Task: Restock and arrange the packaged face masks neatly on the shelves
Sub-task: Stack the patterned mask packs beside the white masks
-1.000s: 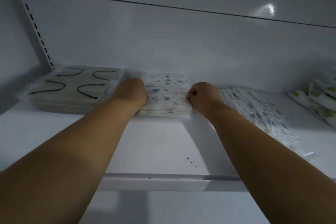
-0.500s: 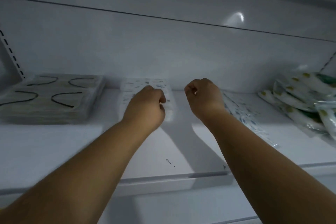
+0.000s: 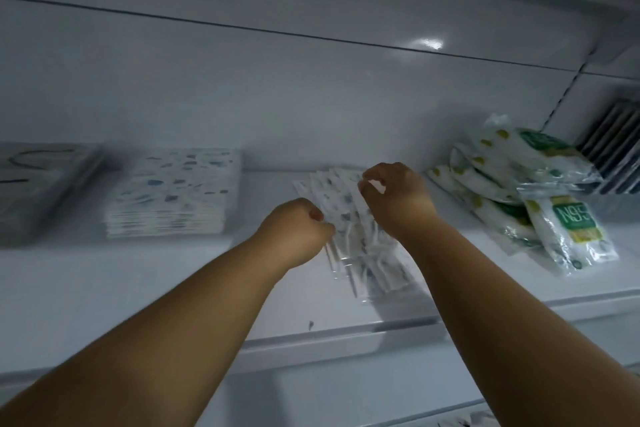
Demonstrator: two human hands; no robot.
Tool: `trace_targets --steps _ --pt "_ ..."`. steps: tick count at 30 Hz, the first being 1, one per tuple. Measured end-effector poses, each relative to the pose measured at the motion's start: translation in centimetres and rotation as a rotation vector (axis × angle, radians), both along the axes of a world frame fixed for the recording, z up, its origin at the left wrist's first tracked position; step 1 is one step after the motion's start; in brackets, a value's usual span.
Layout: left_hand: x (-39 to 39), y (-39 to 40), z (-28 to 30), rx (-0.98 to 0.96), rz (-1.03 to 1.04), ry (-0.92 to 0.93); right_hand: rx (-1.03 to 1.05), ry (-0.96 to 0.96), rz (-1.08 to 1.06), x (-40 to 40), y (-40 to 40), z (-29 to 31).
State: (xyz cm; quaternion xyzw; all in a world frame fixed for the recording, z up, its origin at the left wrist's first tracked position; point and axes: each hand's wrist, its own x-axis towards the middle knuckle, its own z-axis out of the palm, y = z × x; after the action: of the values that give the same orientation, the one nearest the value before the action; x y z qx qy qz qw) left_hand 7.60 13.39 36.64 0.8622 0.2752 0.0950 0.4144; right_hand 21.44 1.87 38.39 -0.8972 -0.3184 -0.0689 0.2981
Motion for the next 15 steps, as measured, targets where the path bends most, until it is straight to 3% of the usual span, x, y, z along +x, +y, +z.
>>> trace_targets --steps 3,7,10,12,15 --pt "2.5 -1.2 0.3 -0.240 0.184 -0.068 -0.355 0.179 -0.022 2.6 -0.7 -1.2" --pt "5.4 -2.0 0.3 -0.704 0.422 -0.270 -0.361 0.222 0.084 3.5 -0.7 -2.4" --pt "6.7 -1.9 -0.5 -0.717 0.548 -0.307 -0.241 0.243 0.211 3.5 -1.7 -1.9" --pt "7.0 -2.2 -0.5 -0.685 0.582 -0.302 -0.194 0.248 0.172 4.1 -2.4 -2.0" --pt "7.6 -2.8 -0.3 -0.578 0.599 -0.261 -0.145 0.430 0.235 4.1 -2.9 -2.5"
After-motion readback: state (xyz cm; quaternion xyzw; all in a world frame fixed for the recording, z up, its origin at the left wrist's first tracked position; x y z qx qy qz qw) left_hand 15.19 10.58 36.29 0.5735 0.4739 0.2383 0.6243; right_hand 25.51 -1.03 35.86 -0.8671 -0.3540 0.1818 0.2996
